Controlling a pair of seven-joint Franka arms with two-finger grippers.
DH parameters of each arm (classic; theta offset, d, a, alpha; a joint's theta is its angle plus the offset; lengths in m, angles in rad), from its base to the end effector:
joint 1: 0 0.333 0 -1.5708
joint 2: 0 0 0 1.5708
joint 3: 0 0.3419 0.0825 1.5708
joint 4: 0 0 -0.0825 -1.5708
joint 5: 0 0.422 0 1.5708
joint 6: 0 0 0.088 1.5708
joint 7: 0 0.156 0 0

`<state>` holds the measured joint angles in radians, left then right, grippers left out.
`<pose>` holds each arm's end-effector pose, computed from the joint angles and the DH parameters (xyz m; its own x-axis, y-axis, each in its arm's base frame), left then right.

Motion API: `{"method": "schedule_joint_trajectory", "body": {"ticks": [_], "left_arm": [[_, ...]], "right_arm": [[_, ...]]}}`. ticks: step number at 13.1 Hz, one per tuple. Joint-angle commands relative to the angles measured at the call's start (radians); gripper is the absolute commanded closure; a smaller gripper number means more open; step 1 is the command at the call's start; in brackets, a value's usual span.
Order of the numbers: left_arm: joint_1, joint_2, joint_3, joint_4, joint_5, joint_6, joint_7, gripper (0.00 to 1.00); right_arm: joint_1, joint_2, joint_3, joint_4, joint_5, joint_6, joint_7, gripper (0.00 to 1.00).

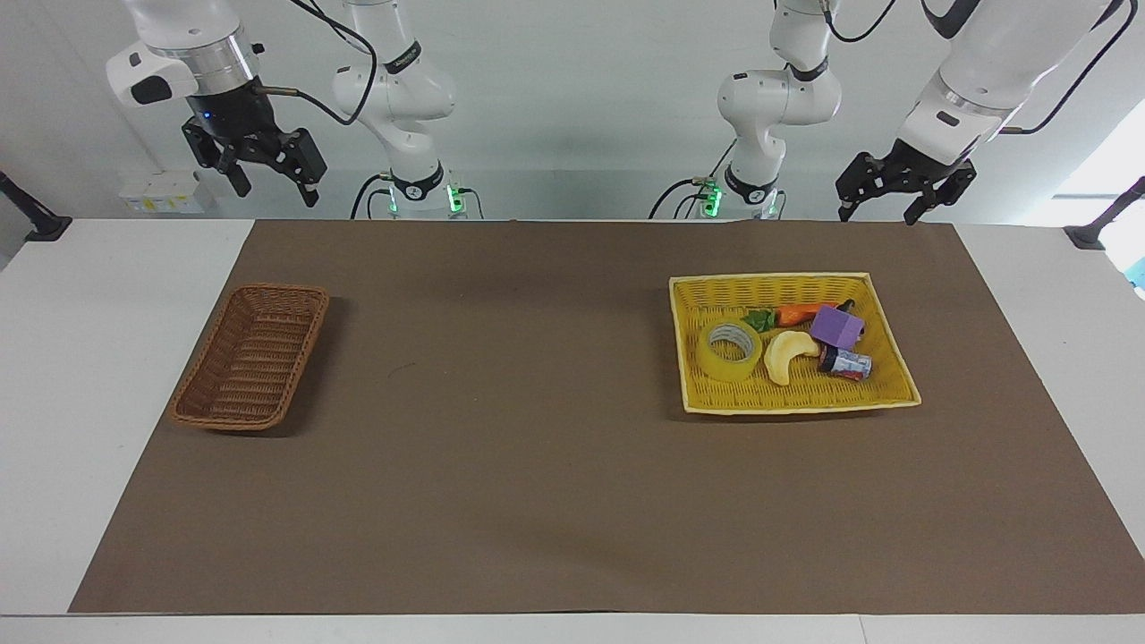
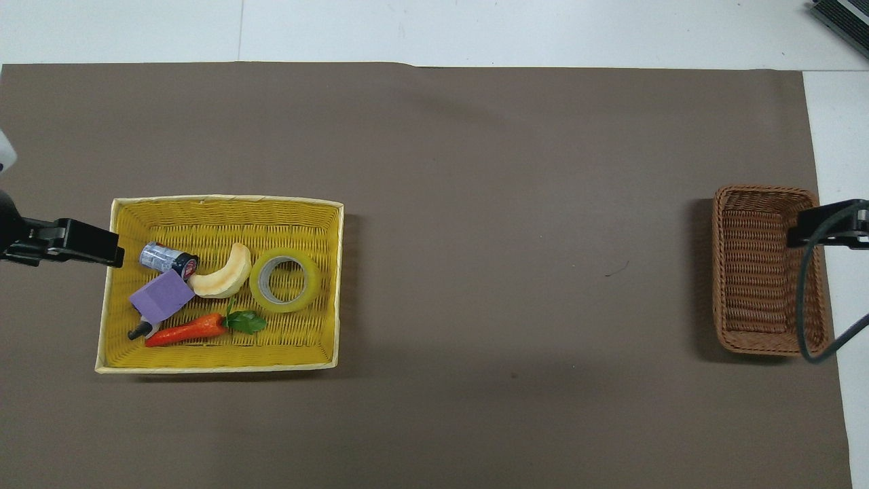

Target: Move tape to another basket

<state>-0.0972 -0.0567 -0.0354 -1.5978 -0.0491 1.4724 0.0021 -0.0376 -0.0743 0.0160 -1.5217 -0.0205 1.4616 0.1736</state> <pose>0.5534 -0.0825 0.6125 0.9880 -0.1386 -0.0685 -0.1355 -0.9896 0.0472 0.5555 -0.0150 0.6592 0.9804 -0.1961 0.0177 -0.1965 -0.9803 0.0187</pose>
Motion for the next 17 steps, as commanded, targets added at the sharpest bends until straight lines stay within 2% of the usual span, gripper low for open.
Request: {"method": "schedule_joint_trajectory", "body": {"ticks": [1, 4, 9, 12, 15, 17], "left_arm": [[-0.065, -0.08, 0.011, -0.18, -0.011, 0.138, 0.022, 0.0], [-0.107, -0.084, 0.011, -0.273, -0.011, 0.254, 0.007, 0.0], [-0.116, -0.083, 0.011, -0.424, -0.011, 0.436, -0.03, 0.0], [-0.136, -0.071, 0.011, -0.566, -0.011, 0.642, -0.03, 0.0], [-0.162, 0.001, 0.011, -0.609, -0.011, 0.758, -0.031, 0.0], [-0.179, 0.044, 0.011, -0.675, -0.011, 0.904, -0.033, 0.0]], "right_arm": [[-0.016, 0.01, 0.01, 0.02, 0.013, -0.02, 0.007, 0.0], [-0.018, 0.01, 0.01, 0.02, 0.013, -0.02, 0.007, 0.0], [-0.018, 0.01, 0.01, 0.02, 0.013, -0.02, 0.007, 0.0], [-0.016, 0.01, 0.01, 0.02, 0.013, -0.021, 0.007, 0.0], [-0.016, 0.01, 0.01, 0.02, 0.013, -0.02, 0.007, 0.0], [-0.018, 0.01, 0.01, 0.02, 0.013, -0.02, 0.007, 0.0]]}}
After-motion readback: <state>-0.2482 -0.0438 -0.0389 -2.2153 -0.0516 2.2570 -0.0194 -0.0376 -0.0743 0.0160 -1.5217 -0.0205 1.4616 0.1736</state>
